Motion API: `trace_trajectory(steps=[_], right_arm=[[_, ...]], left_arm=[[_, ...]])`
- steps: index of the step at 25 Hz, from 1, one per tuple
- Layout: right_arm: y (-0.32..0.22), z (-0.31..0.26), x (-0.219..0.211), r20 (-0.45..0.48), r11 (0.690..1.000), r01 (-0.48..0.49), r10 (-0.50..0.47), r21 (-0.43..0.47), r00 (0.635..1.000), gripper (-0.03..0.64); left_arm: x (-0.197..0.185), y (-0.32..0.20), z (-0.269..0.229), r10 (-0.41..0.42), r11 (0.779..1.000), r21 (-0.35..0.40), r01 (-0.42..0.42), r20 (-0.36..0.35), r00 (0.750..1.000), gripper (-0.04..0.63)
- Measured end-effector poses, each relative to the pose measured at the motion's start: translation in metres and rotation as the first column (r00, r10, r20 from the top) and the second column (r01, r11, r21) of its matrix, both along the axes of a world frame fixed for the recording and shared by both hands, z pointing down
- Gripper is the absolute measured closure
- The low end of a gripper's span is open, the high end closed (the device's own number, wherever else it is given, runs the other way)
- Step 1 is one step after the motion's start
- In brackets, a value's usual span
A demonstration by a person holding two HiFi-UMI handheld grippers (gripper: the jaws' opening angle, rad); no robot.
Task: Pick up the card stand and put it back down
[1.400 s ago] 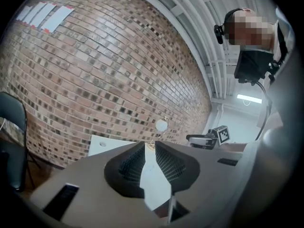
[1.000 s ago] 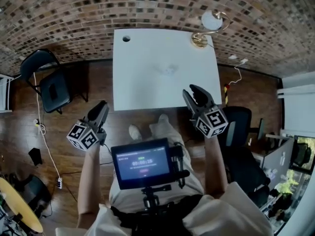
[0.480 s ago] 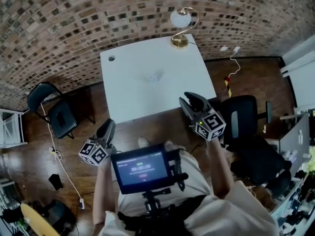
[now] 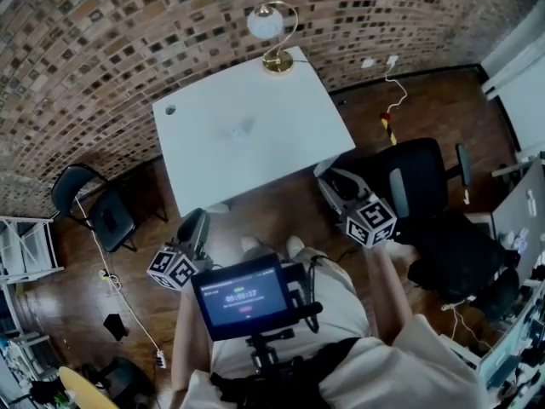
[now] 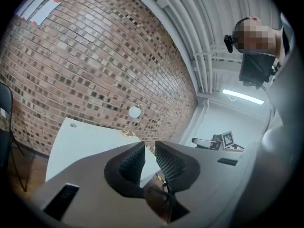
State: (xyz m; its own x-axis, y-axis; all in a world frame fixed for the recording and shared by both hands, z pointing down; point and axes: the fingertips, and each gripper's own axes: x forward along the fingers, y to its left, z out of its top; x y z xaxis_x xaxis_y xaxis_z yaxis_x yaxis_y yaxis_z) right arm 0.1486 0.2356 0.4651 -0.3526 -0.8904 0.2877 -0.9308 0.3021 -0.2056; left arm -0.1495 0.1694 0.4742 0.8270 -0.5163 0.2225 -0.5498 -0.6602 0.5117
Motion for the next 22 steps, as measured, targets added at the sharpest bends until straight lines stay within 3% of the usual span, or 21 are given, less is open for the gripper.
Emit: trace_trajectory(steps=[6,10,16,22], right_arm=[[0.034,0.025,0.032,0.024,1.0,-0.009,0.01,-0.027,1.0,0.499],[0.05,0.029,0.021,0.062,0.999,0.017,-0.015,-0.033,0.998,0.502],[0.049,0.023,-0.001,0.041,0.996,0.086,-0.085,-0.022,0.996,0.502],[0.041,0.018,-0.006,0.08,0.999,0.035,-0.032,-0.033,0.996,0.502]], left_arm=[[0.018,0.044,0.004,-0.035,0.999,-0.014,0.035,-0.002,0.999,0.531],[0.001,0.069,0.009,-0.083,0.996,-0.032,0.083,0.008,0.997,0.531],[-0.012,0.077,0.02,-0.124,0.991,-0.045,0.123,-0.011,0.992,0.531],[-0.015,0.065,0.006,-0.086,0.996,-0.027,0.086,-0.008,0.996,0.531]])
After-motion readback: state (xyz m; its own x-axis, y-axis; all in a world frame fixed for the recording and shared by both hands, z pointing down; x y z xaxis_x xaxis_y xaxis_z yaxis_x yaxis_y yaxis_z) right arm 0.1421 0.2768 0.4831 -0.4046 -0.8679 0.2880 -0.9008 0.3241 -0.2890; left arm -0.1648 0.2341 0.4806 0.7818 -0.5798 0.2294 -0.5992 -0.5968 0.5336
